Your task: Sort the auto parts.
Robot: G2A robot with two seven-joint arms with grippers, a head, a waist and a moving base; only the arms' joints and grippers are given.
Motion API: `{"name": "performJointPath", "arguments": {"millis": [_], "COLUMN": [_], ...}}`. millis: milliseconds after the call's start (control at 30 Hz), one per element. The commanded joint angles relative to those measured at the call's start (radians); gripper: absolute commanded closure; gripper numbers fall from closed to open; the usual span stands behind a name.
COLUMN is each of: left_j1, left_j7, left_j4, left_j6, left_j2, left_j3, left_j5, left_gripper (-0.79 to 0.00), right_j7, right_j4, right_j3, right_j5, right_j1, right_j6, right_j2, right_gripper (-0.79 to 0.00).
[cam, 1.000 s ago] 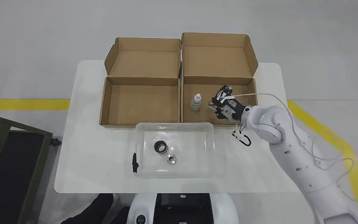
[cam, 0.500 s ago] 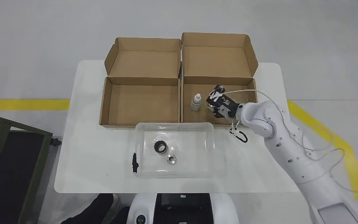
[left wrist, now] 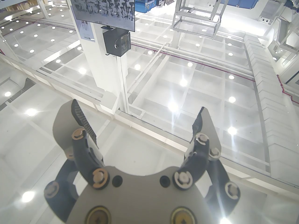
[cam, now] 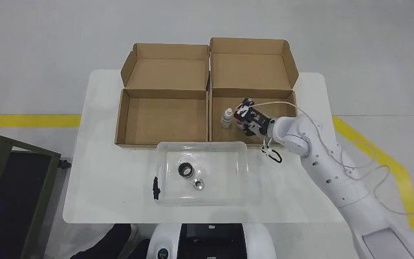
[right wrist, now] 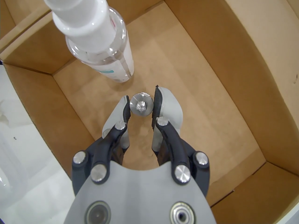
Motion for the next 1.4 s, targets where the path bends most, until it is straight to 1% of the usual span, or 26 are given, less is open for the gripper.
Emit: {"name": "performJointPath", "arguments": {"millis": [0, 167, 300, 400, 533, 667, 800, 1033, 1100, 1133, 1200, 1267, 1300, 1367], "left_j1": [0.000, 0.000, 0.000, 0.000, 0.000, 0.000, 0.000, 0.000, 0.000, 0.000, 0.000, 0.000, 0.000, 0.000], "left_j7": [0.000, 0.000, 0.000, 0.000, 0.000, 0.000, 0.000, 0.000, 0.000, 0.000, 0.000, 0.000, 0.000, 0.000], "left_j4": [0.000, 0.000, 0.000, 0.000, 0.000, 0.000, 0.000, 0.000, 0.000, 0.000, 0.000, 0.000, 0.000, 0.000], "left_j6": [0.000, 0.000, 0.000, 0.000, 0.000, 0.000, 0.000, 0.000, 0.000, 0.000, 0.000, 0.000, 0.000, 0.000], "left_j2": [0.000, 0.000, 0.000, 0.000, 0.000, 0.000, 0.000, 0.000, 0.000, 0.000, 0.000, 0.000, 0.000, 0.000], "left_j3": [0.000, 0.000, 0.000, 0.000, 0.000, 0.000, 0.000, 0.000, 0.000, 0.000, 0.000, 0.000, 0.000, 0.000], "left_j5": [0.000, 0.000, 0.000, 0.000, 0.000, 0.000, 0.000, 0.000, 0.000, 0.000, 0.000, 0.000, 0.000, 0.000], "left_gripper": [-0.785, -0.785, -0.785, -0.785, -0.785, -0.785, -0.785, -0.785, -0.785, -0.785, -0.785, -0.785, -0.785, -0.785], "right_j7": [-0.001, -0.010, -0.012, -0.001, 0.017, 0.030, 0.040, 0.038, 0.037, 0.036, 0.036, 0.037, 0.036, 0.037], "right_j4": [-0.003, -0.049, -0.137, -0.229, -0.357, -0.493, -0.590, -0.718, -0.737, -0.743, -0.749, -0.744, -0.739, -0.726], "right_j3": [0.002, 0.030, 0.082, 0.132, 0.204, 0.262, 0.281, 0.250, 0.228, 0.216, 0.187, 0.154, 0.137, 0.103], "right_j5": [0.000, -0.002, -0.012, -0.022, -0.031, -0.024, -0.040, -0.069, -0.079, -0.085, -0.097, -0.109, -0.114, -0.123], "right_j1": [0.000, -0.013, -0.047, -0.095, -0.172, -0.261, -0.326, -0.408, -0.420, -0.423, -0.426, -0.421, -0.417, -0.402], "right_j6": [-0.001, -0.006, -0.017, -0.035, -0.063, -0.098, -0.122, -0.172, -0.187, -0.190, -0.197, -0.206, -0.206, -0.208], "right_j2": [-0.001, 0.004, 0.019, 0.035, 0.057, 0.075, 0.084, 0.091, 0.091, 0.090, 0.088, 0.084, 0.082, 0.076], "right_gripper": [-0.363, -0.376, -0.391, -0.400, -0.459, -0.477, -0.477, -0.465, -0.477, -0.480, -0.523, -0.529, -0.545, -0.533]}}
